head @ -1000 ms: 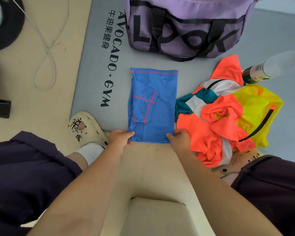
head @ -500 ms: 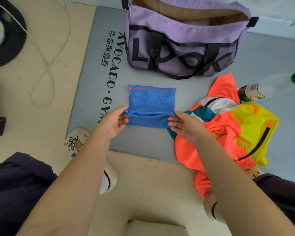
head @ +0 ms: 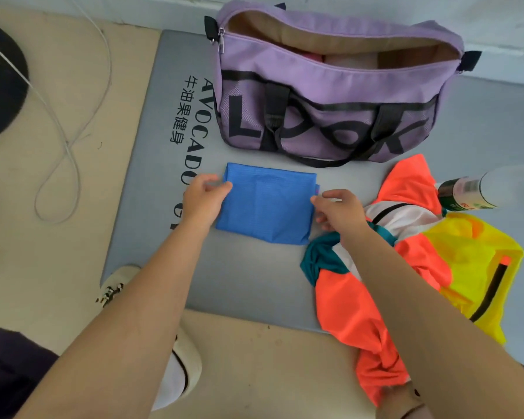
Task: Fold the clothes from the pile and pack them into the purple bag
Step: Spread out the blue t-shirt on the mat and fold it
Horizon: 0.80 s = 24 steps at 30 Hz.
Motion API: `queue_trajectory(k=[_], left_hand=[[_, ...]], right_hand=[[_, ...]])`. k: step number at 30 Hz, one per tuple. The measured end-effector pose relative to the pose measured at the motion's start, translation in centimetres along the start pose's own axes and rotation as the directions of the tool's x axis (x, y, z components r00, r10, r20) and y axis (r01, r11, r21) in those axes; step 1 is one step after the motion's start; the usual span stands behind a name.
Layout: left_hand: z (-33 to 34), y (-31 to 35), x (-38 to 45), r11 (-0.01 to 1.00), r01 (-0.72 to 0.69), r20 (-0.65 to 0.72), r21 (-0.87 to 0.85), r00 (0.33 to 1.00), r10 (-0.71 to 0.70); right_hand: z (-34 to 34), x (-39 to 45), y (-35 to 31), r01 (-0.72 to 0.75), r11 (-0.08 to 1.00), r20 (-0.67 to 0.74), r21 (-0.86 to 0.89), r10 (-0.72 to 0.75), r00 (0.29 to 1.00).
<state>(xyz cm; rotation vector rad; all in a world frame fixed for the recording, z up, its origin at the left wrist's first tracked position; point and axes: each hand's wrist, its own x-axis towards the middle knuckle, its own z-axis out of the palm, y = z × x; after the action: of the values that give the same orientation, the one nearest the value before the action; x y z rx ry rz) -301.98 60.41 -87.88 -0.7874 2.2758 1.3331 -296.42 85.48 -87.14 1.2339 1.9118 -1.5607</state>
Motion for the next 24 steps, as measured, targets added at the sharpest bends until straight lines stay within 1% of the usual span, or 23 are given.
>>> queue_trajectory(k=[1,3,5,7,10,12,13,15,18,20,22,24], left_hand=[[0.1,-0.6,0.0,0.998,-0.016,0.016,0.062,1.000,0.016],[0.4,-1.4,-0.3,0.982,-0.043,0.056,0.182,0.998,0.034],[0.6,-1.6,-0.4,0.968,-0.079,0.059,0.239,0.996,0.067],[0.9,-1.5,-0.5,0.972,-0.129,0.053,0.197,0.991,0.121],[0.9,-1.1,-0.6,0.971,-0.204,0.063,0.123,0.978,0.198],[1.0,-1.1,-0.5,0.957,-0.245,0.045,0.155,0.969,0.241],[1.0,-1.2,-0.5,0.952,-0.239,0.029,0.190,0.971,0.238],[1.2,-1.5,-0.7,0.954,-0.169,0.008,0.246,0.985,0.173],[2.0,-1.7,-1.4,0.960,-0.105,0.060,0.259,0.994,0.093],[2.4,-1.7,-1.6,0.960,-0.040,0.057,0.276,0.998,0.025],[2.5,-1.6,-1.8,0.962,0.051,0.051,0.270,0.996,-0.067],[2.4,-1.4,-1.8,0.963,0.098,0.088,0.250,0.989,-0.123]], right_hand=[[0.2,0.3,0.4,0.021,0.997,-0.029,-0.073,-0.023,0.999],[0.6,0.7,0.9,0.059,0.980,-0.025,-0.191,-0.065,0.998],[1.2,0.9,1.1,0.093,0.950,-0.011,-0.297,-0.100,0.995],[1.5,1.0,1.1,0.106,0.930,-0.006,-0.352,-0.115,0.993],[1.5,0.9,1.2,0.096,0.924,-0.010,-0.370,-0.107,0.994],[1.3,0.4,1.5,0.070,0.926,-0.007,-0.371,-0.078,0.997],[1.3,0.1,1.8,0.058,0.926,-0.004,-0.373,-0.064,0.998],[1.5,-0.4,2.2,0.059,0.915,-0.026,-0.400,-0.076,0.997],[2.5,-0.7,2.6,0.043,0.918,-0.089,-0.394,-0.084,0.992],[3.2,-1.0,2.6,0.016,0.923,-0.106,-0.384,-0.062,0.992],[3.6,-1.2,2.7,-0.004,0.922,-0.084,-0.386,-0.031,0.996],[3.5,-1.5,2.6,-0.003,0.915,-0.032,-0.404,-0.011,0.999]])
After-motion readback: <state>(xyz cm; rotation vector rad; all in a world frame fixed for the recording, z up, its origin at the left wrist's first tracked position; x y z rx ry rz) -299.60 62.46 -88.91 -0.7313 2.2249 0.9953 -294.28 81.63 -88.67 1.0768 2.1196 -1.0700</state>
